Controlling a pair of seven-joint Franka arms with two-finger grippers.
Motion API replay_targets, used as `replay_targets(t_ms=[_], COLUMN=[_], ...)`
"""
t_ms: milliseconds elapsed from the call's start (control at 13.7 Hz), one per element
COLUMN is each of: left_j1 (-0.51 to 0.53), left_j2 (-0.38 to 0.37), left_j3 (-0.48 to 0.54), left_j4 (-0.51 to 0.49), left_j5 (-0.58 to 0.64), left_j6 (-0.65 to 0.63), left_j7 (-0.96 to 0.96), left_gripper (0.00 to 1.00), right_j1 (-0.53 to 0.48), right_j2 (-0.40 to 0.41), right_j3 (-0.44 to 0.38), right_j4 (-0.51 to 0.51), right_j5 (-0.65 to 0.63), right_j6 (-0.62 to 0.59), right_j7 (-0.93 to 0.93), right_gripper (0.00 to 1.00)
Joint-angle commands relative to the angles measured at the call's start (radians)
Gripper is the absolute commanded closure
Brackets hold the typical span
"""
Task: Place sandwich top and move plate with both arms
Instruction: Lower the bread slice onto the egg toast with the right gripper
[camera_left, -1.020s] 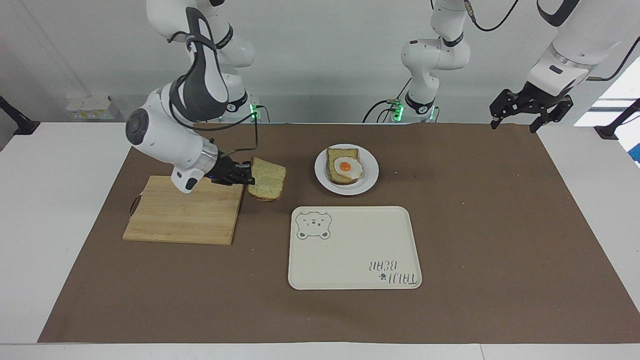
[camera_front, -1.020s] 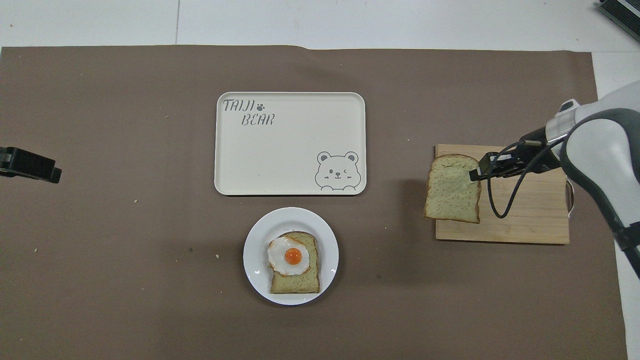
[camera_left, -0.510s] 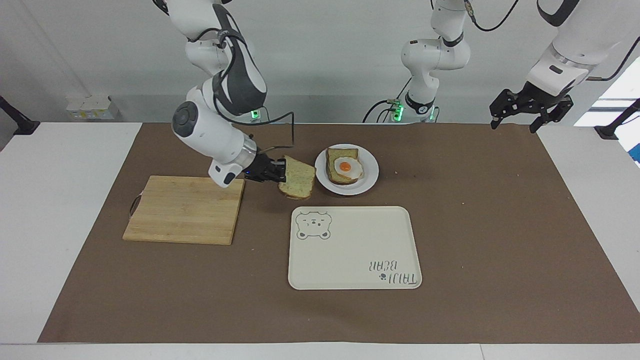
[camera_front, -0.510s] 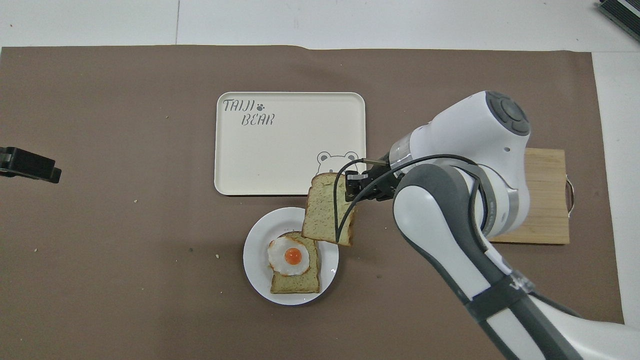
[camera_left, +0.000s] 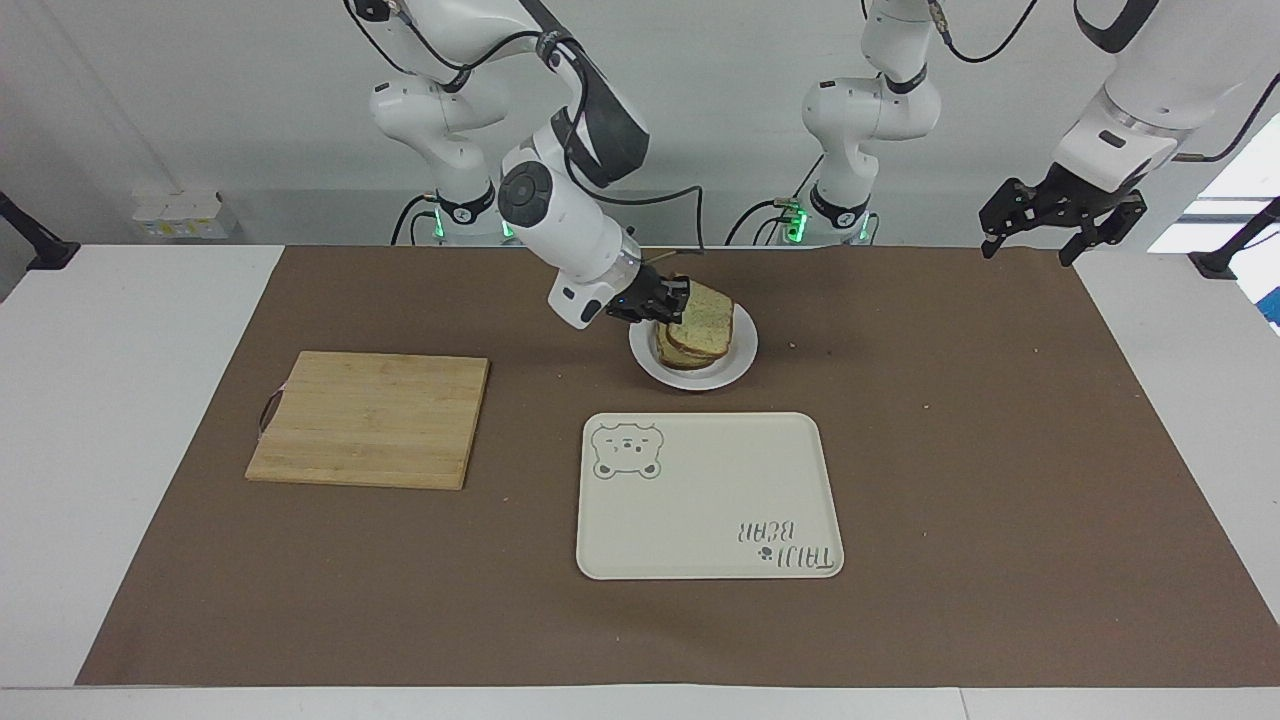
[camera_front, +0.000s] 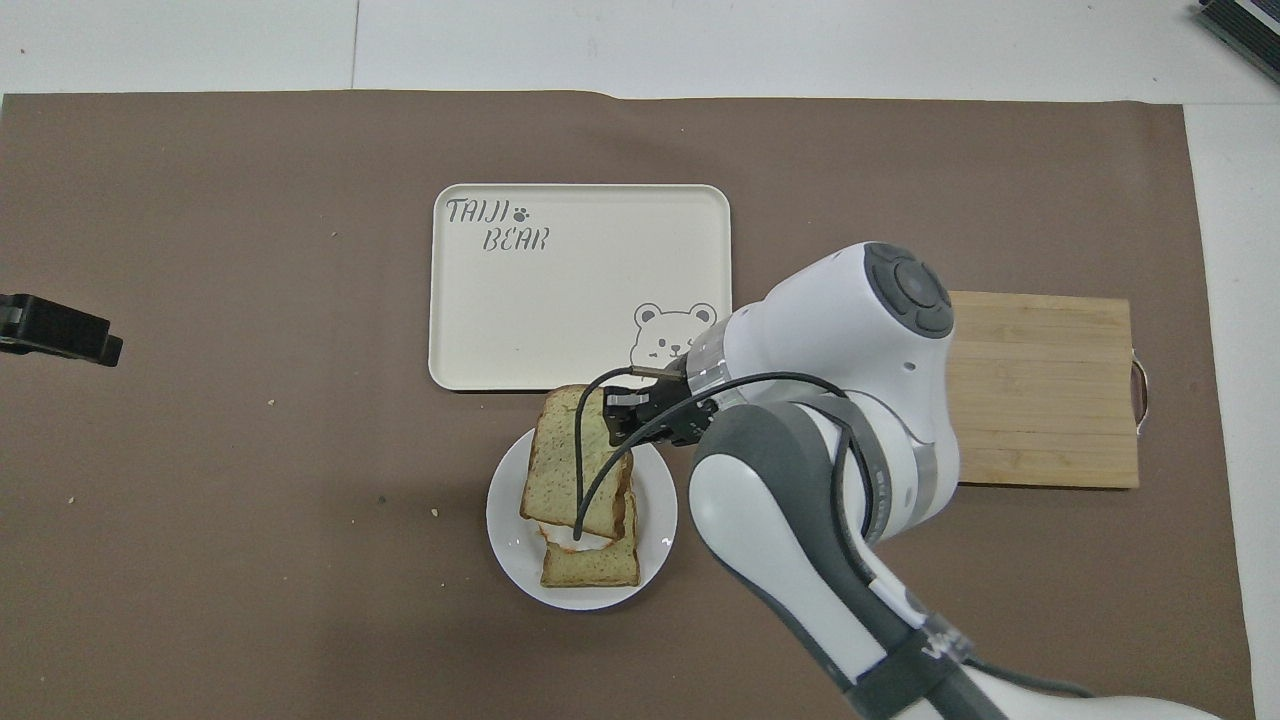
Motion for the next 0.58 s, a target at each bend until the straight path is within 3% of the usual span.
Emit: replay_targets(t_ms=[0, 219, 510], left_j1=[-0.002, -0.002, -0.002], left_j2=[-0.008, -0.008, -0.008], left_j3=[0.004, 0.004, 0.004], left_j4=[0.004, 0.004, 0.004], left_j5=[-0.005, -0.005, -0.005], left_j6=[-0.005, -0.007, -0.005], left_j7=[-0.004, -0.003, -0.003], left_gripper=[0.00, 0.00, 0.00], right_j1=[-0.001, -0.001, 0.016], right_j2=[-0.052, -0.069, -0.022], right_j3=[-0.004, -0.004, -0.004], right_j4=[-0.069, -0.103, -0.118], right_j5=[0.029, 0.027, 0.025], right_j6=[0.017, 0.011, 0.078], right_j7=[-0.034, -0.125, -0.139], right_gripper=[1.00, 1.00, 1.00])
